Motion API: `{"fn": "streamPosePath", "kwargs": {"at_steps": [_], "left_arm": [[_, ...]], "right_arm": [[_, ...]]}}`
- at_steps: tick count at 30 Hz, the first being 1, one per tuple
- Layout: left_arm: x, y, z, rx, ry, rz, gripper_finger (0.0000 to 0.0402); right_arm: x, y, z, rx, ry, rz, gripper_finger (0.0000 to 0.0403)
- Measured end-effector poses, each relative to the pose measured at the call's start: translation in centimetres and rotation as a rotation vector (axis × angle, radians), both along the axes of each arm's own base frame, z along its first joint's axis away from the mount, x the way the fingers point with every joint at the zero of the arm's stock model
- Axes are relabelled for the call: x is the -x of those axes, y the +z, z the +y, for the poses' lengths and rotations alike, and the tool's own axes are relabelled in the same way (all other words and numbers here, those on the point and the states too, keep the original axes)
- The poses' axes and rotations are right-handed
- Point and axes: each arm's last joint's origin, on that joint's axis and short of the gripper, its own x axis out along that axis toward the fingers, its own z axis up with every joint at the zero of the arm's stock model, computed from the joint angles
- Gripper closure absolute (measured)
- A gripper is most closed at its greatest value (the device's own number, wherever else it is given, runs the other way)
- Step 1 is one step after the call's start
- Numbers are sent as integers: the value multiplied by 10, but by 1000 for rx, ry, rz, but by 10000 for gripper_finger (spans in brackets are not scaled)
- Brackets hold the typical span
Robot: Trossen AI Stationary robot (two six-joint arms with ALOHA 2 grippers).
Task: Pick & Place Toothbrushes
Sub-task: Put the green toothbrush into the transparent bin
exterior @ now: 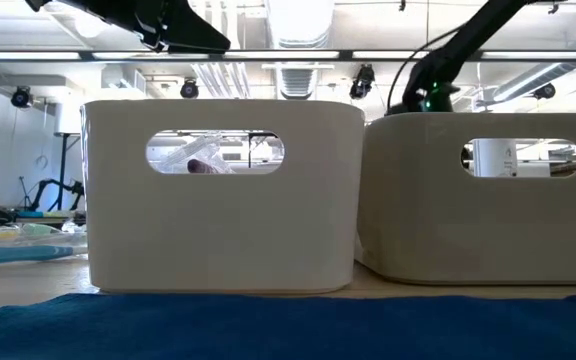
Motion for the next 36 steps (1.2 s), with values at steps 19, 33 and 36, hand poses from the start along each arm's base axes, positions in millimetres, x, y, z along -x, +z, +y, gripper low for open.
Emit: {"fn": "streamPosePath", "kwargs": {"at_steps": [19,33,36], "left_arm": [[-1,5,0,11,4,-21,179],[-1,6,1,20,9,-37,179],[-1,6,2,21,11,-38,179]], "right_arm": [[9,-43,-7,-100,60,-58,197],[23,-61,-4,-101,60,-72,270],[22,-60,-6,-99,60,-80,296]]}}
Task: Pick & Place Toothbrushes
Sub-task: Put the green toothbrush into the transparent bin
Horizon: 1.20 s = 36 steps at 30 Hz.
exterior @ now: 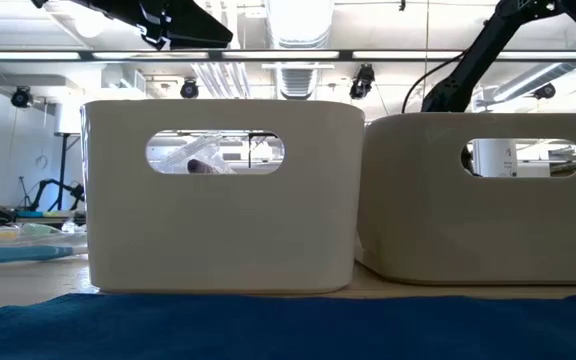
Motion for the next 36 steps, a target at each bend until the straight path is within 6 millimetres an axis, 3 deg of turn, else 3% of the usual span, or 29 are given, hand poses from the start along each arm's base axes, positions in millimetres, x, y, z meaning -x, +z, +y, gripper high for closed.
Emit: {"fn": "streamPosePath", "kwargs": {"at_steps": [9,17,27,36], "left_arm": [[0,0,0,-1,1,1,179],[0,0,1,-1,4,1,179],[0,0,1,-1,5,1,180],[0,0,2,-1,8,-3,179]], "right_arm": [[-4,4,-7,37,7,-29,382],[-5,21,-9,84,0,-61,381],[-3,82,1,192,-7,-241,385],[-10,146,49,284,120,-498,385]]}}
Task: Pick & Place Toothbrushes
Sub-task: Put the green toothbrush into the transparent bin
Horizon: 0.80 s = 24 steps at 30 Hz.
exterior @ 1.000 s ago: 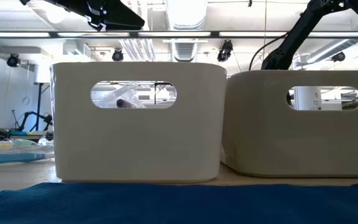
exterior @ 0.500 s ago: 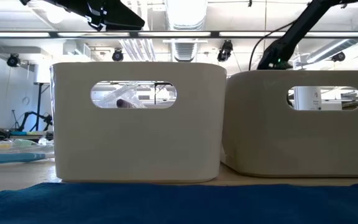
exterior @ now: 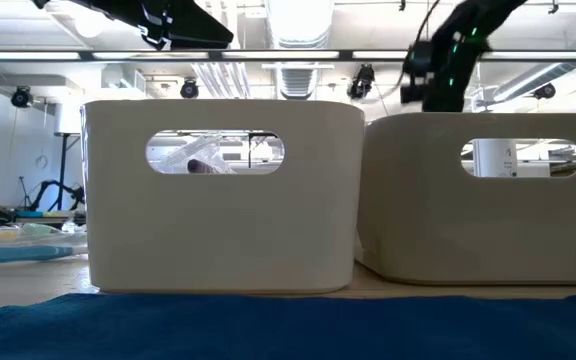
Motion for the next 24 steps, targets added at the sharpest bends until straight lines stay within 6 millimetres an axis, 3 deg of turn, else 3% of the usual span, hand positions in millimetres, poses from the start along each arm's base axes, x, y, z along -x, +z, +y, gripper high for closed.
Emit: {"fn": "streamPosePath", "kwargs": {"at_steps": [8,15,24], "left_arm": [[0,0,0,1,0,-1,179],[-5,-5,-1,20,4,10,179],[-13,-23,-2,103,18,49,179]], "right_arm": [[-12,46,69,160,295,-135,385],[-19,67,128,303,635,-204,385],[-38,78,186,656,706,-121,385]]}}
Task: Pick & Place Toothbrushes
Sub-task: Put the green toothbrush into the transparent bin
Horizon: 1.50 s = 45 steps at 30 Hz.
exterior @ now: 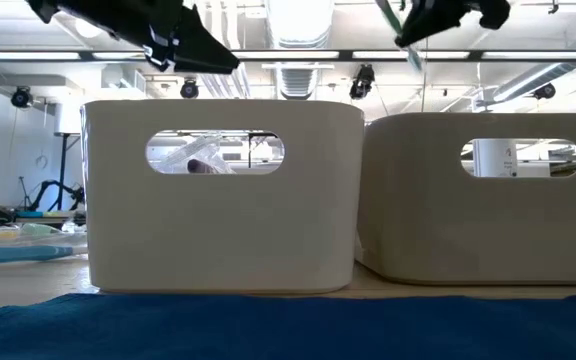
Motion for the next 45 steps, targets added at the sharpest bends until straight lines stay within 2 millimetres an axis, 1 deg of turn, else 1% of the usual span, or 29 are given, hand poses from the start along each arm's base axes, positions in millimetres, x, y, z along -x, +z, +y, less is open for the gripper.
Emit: {"fn": "streamPosePath", "kwargs": {"at_steps": [4,7,13,19,24,28,32,35,39,42,45], "left_arm": [[-2,-2,-1,65,-18,-16,179],[-2,-1,-2,119,-20,-39,180],[-4,5,-4,286,-56,-106,180],[-7,16,-6,534,-219,-149,180],[-9,22,-7,737,-318,-158,187],[-9,23,-7,851,-333,-158,194],[-10,22,-5,955,-328,-156,201],[-14,19,-5,1012,-358,-120,204],[-23,14,-7,1039,-384,-72,207],[-33,7,-9,1082,-412,-12,207],[-44,6,-12,1110,-471,6,207]], "right_arm": [[-6,-2,23,255,-47,56,385],[-11,-6,40,405,-31,108,385],[-26,-20,68,574,13,184,385],[-48,-40,91,749,34,273,385],[-65,-62,110,924,29,365,385],[-78,-79,126,984,69,397,385],[-89,-88,144,1027,122,399,385],[-95,-88,157,1025,137,360,385],[-103,-81,171,1009,143,305,385],[-106,-75,177,1000,143,281,385],[-110,-70,180,991,140,263,385]]}}
